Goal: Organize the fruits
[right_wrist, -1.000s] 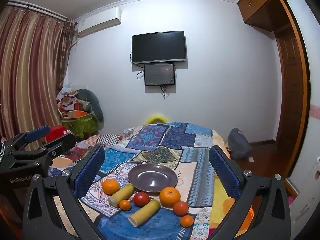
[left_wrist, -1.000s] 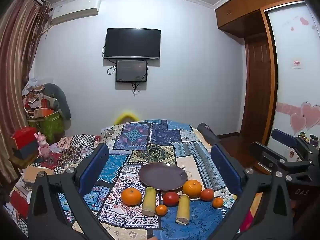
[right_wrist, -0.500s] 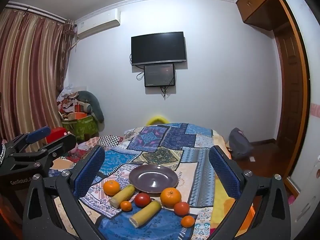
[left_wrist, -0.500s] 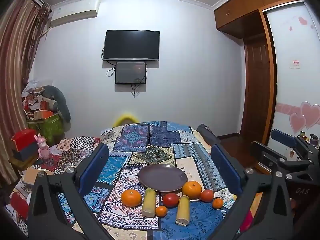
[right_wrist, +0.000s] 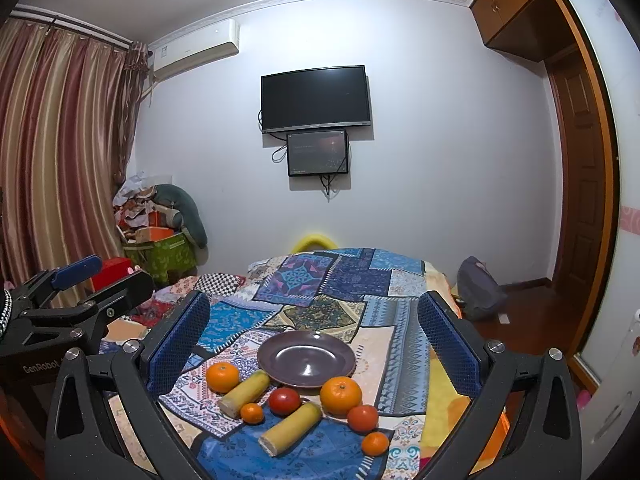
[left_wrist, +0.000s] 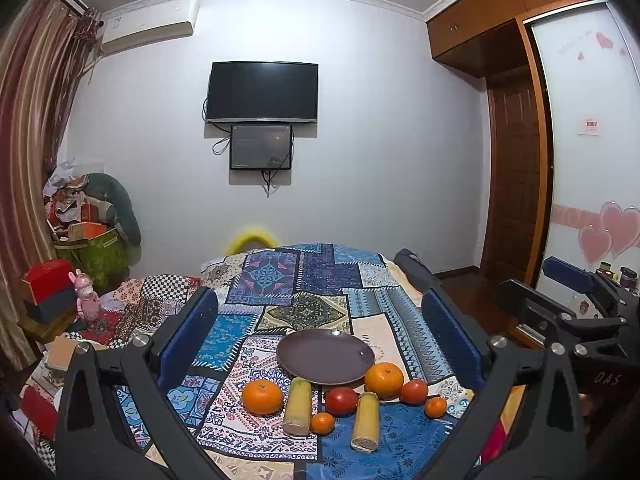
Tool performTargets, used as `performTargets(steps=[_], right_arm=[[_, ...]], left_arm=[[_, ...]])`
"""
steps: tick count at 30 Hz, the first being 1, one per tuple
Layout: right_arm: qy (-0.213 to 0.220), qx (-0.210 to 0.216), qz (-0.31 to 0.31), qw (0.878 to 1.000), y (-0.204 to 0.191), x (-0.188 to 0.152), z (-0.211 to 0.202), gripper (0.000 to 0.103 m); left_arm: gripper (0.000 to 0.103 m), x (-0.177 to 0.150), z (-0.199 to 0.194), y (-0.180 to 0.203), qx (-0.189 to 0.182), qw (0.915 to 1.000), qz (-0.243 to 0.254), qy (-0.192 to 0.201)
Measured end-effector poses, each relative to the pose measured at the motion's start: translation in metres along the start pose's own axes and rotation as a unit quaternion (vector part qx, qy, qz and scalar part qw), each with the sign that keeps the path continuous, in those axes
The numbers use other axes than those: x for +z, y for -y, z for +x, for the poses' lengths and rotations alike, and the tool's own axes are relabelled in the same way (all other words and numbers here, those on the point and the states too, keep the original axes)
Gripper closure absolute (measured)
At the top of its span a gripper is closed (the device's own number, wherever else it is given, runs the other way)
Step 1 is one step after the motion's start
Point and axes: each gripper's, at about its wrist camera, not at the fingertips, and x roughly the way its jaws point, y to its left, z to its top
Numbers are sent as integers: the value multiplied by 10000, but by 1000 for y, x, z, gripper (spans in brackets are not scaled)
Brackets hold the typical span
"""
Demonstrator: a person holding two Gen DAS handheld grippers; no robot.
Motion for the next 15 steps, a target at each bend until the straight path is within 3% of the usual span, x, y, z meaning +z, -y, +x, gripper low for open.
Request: performTargets(steps=[15], right_arm=[[37, -19, -11, 10000, 2, 0, -1, 0]], left_arm=[[0, 1, -1, 1, -17, 10000, 4, -24]])
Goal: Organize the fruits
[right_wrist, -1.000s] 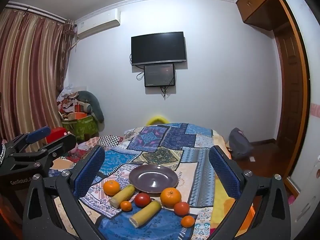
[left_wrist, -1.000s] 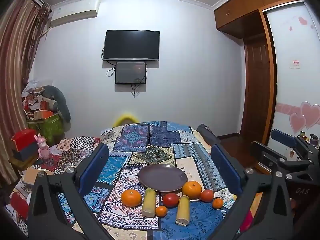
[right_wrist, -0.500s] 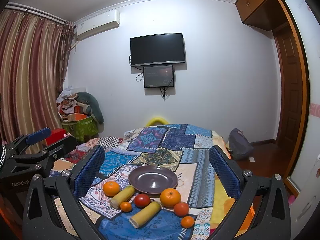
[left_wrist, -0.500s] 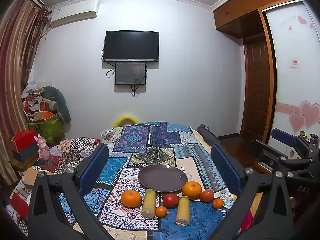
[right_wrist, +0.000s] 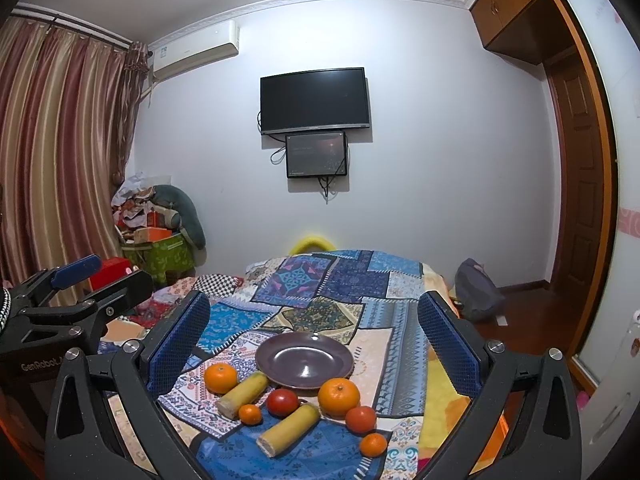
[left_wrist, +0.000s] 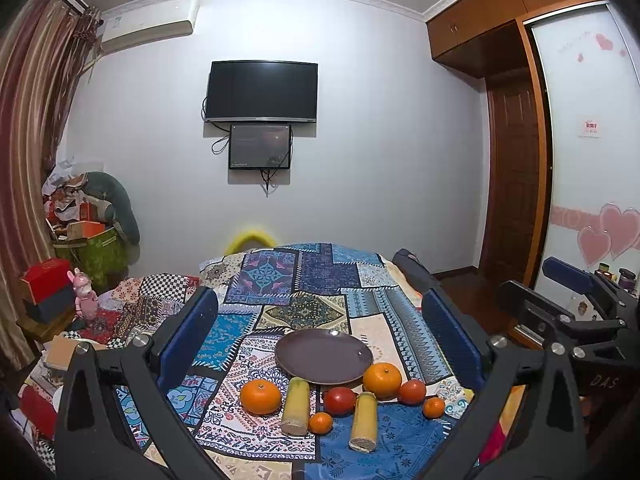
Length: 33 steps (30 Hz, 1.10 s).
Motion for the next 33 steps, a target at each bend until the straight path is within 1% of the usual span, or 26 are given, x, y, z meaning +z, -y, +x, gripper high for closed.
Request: performTargets(steps=[33], right_arm=[[51, -49, 72, 9999, 1, 1, 0, 0]], left_arm=[[0, 4, 0, 3, -8, 10000, -4, 46]])
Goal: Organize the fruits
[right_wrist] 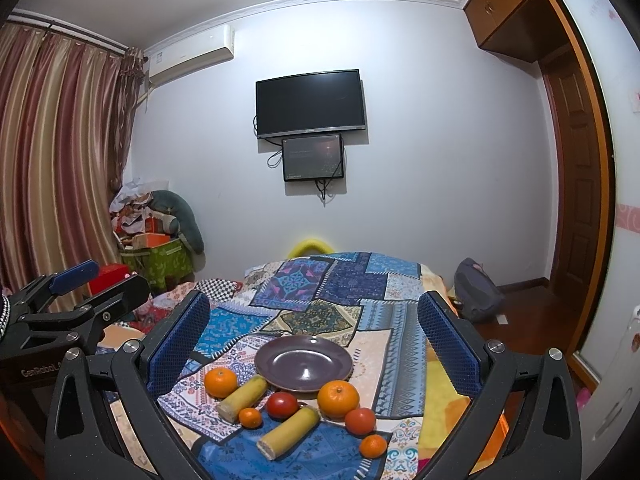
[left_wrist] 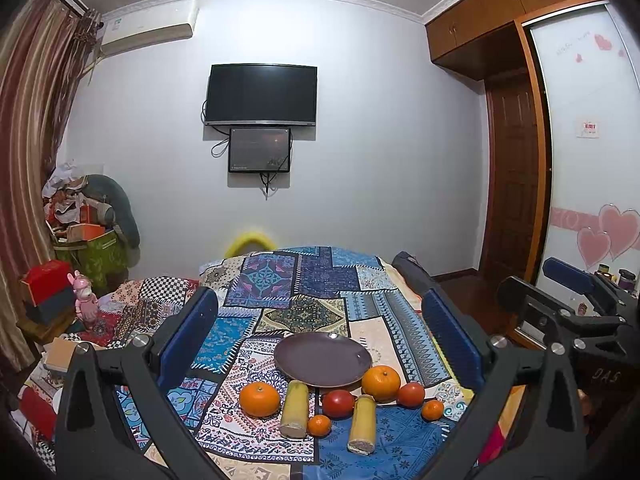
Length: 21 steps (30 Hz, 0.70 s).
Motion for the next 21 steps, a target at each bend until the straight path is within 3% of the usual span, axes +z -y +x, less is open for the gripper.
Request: performTargets(steps=[13, 16, 21], right_arm=[[-195, -46, 44, 9998, 2, -5, 10, 1], [-335, -9, 72, 9994, 3, -8, 17, 11], [-666, 62, 134, 9977, 10, -19, 33, 29]], left_arm=[[0, -4, 1, -3, -57, 10000, 11, -40], [4, -7, 7, -5, -52, 9999, 4, -149], [21, -13, 26, -13, -82, 9987, -69, -498]])
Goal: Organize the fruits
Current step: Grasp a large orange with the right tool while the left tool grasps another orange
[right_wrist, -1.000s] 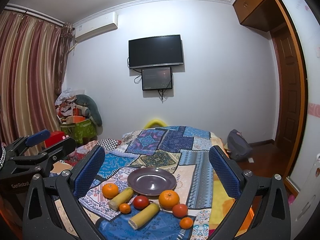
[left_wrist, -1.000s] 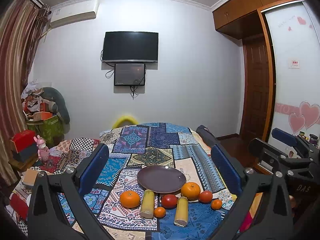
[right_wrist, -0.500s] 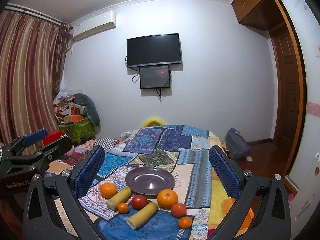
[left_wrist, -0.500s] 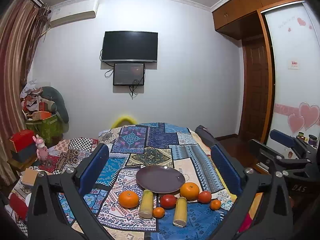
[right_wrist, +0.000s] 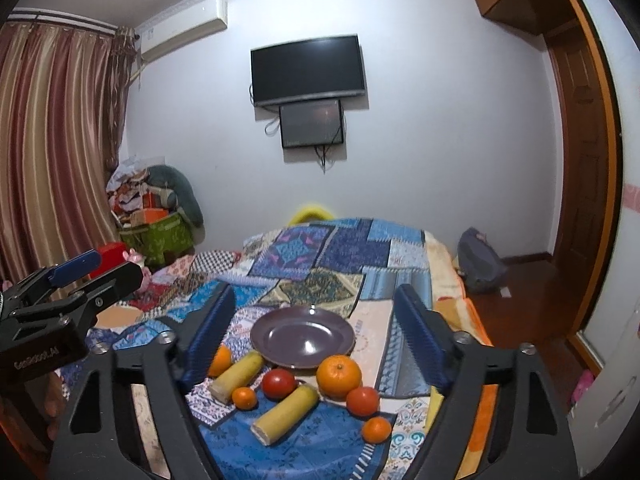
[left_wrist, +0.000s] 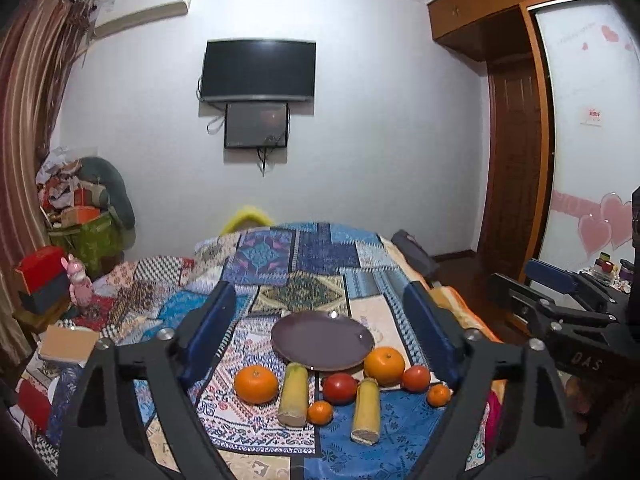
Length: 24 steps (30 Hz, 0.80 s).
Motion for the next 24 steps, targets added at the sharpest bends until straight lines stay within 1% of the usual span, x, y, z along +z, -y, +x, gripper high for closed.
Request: performTargets(steps=[4, 8, 9, 12, 16, 20, 24], right_arm=[[-268, 24, 43, 9996, 6, -7, 15, 37], [-572, 81, 91, 9983, 13, -15, 31, 48], [-702, 72, 93, 9975, 16, -18, 38, 52], [-991, 117, 133, 9949, 21, -26, 52, 59], [-1388, 144, 281, 9898, 30, -37, 72, 63], [-1715, 151, 297, 9846, 37, -47, 92, 64], [-1959, 171, 236, 9802, 40, -55, 109, 64]], left_arm=[[30, -5, 19, -13, -4, 9994, -137, -309], [40, -14, 43, -25, 47, 9976, -227, -653], [41, -17, 49, -28, 82, 9971, -226, -724], [42, -26, 66, -38, 189, 9950, -187, -959], [42, -38, 89, -54, 273, 9914, -250, -1259], [42, -51, 109, -70, 237, 9871, -339, -1547], [42, -65, 133, -81, 224, 9810, -354, -1896]])
